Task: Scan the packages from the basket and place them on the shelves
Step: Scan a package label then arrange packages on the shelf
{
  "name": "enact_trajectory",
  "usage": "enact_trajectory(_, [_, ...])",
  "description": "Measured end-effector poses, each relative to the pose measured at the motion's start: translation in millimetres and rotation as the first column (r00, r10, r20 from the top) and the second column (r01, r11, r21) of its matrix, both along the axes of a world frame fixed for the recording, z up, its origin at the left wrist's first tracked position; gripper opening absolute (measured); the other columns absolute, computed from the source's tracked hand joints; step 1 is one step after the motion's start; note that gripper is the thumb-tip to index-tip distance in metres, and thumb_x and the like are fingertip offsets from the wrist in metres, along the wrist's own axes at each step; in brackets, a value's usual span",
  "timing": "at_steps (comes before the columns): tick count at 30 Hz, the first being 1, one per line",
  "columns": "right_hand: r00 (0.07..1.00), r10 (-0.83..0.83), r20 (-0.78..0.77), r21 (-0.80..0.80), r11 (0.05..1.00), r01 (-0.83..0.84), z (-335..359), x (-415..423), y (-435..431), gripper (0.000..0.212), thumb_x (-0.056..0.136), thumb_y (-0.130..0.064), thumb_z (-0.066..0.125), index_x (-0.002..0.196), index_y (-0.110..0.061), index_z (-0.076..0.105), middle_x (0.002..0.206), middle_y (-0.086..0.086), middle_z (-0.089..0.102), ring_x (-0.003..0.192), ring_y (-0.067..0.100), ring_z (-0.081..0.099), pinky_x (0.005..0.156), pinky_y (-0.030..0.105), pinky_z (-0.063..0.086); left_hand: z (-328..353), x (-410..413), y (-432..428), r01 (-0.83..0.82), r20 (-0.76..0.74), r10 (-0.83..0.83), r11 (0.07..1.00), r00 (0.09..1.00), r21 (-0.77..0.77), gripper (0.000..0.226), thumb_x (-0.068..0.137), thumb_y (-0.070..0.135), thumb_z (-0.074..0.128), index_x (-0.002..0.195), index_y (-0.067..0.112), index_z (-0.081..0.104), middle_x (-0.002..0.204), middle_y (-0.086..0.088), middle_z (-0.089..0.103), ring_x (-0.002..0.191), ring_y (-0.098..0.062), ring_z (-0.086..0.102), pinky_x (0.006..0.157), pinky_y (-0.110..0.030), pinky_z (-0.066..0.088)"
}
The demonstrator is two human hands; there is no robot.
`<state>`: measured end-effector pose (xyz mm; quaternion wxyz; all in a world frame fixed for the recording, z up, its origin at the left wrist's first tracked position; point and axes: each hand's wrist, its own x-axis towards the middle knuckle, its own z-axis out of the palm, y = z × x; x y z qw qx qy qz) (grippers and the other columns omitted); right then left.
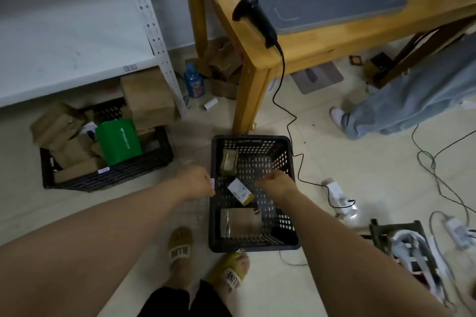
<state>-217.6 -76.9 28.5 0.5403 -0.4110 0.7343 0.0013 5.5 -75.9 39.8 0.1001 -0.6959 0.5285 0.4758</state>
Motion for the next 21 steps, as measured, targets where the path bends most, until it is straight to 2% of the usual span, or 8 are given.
enact_trajectory(3, [1.0,0.01,-0.014,0.043,0.999,-0.01,-55,-8,-11,0.016,0.091,-0.026,0.069,0.093,-0.012,0.06,0.094,0.007,0.063,0.093,0.026,0.061,0.073,0.031,0.046,-46,-8,-16,0.037,-0.002,-0.037,0.999,0.999,0.02,0.018,0.085,0.015,0.075,0.08,0.019,0.059,0.089,-0.002,0.063,0.09,-0.019,0.061,0.072,-0.028,0.046])
enact_trajectory(6, [0.998,0.058,-0.039,0.07,0.996,-0.055,-114,-7,-33,0.032,0.09,-0.035,0.07,0.111,-0.011,0.066,0.107,0.009,0.069,0.097,0.025,0.065,0.072,0.029,0.048,-93,-9,-37,0.118,0.023,-0.119,0.993,0.993,0.028,0.021,0.085,0.016,0.072,0.076,0.023,0.055,0.091,-0.002,0.062,0.091,-0.02,0.062,0.071,-0.027,0.045])
enact_trajectory(9, [0.995,0.092,-0.042,0.078,0.993,-0.089,-175,2,-62,0.031,0.093,-0.035,0.066,0.115,-0.012,0.064,0.11,0.009,0.069,0.097,0.023,0.064,0.076,0.029,0.05,-136,-1,-62,0.216,0.084,-0.214,0.976,0.973,-0.018,0.009,0.088,0.02,0.069,0.094,0.016,0.064,0.1,-0.004,0.063,0.092,-0.018,0.057,0.073,-0.025,0.043])
enact_trajectory(12, [0.995,0.077,-0.057,0.04,0.996,-0.075,-242,20,-90,0.042,0.092,-0.038,0.066,0.124,-0.011,0.06,0.118,0.013,0.066,0.101,0.026,0.063,0.087,0.034,0.052,-181,10,-80,0.28,0.126,-0.267,0.954,0.955,-0.103,0.028,0.095,0.028,0.061,0.119,0.015,0.067,0.124,-0.006,0.065,0.115,-0.024,0.057,0.08,-0.026,0.041])
enact_trajectory(14, [0.997,0.061,-0.056,0.005,0.998,-0.061,-286,38,-105,0.06,0.091,-0.038,0.069,0.141,-0.013,0.047,0.13,0.015,0.06,0.113,0.031,0.06,0.092,0.036,0.05,-220,21,-91,0.301,0.143,-0.282,0.945,0.949,-0.132,0.036,0.096,0.029,0.061,0.13,0.018,0.062,0.135,-0.005,0.059,0.127,-0.024,0.051,0.091,-0.025,0.038])
enact_trajectory(16, [0.996,0.07,-0.051,-0.028,0.997,-0.071,-330,59,-117,0.066,0.091,-0.035,0.069,0.148,-0.024,0.037,0.139,0.016,0.051,0.119,0.034,0.057,0.103,0.042,0.048,-262,35,-100,0.291,0.166,-0.265,0.943,0.95,-0.162,0.037,0.092,0.026,0.065,0.128,0.021,0.064,0.133,-0.004,0.06,0.127,-0.025,0.052,0.1,-0.026,0.042])
enact_trajectory(18, [0.991,0.11,-0.079,-0.04,0.993,-0.114,-369,77,-130,0.072,0.09,-0.038,0.068,0.151,-0.035,0.031,0.148,0.019,0.036,0.126,0.039,0.05,0.11,0.05,0.044,-297,44,-109,0.275,0.168,-0.243,0.938,0.955,-0.21,0.034,0.086,0.025,0.068,0.12,0.023,0.066,0.125,-0.003,0.065,0.121,-0.026,0.056,0.1,-0.035,0.048])
enact_trajectory(21, [0.984,0.116,-0.136,-0.013,0.993,-0.118,-426,92,-147,0.074,0.09,-0.043,0.066,0.152,-0.042,0.026,0.151,0.02,0.023,0.134,0.045,0.039,0.113,0.054,0.038,-340,48,-121,0.291,0.158,-0.257,0.921,0.954,-0.26,0.035,0.087,0.03,0.069,0.121,0.023,0.064,0.124,-0.001,0.062,0.12,-0.024,0.051,0.099,-0.035,0.046])
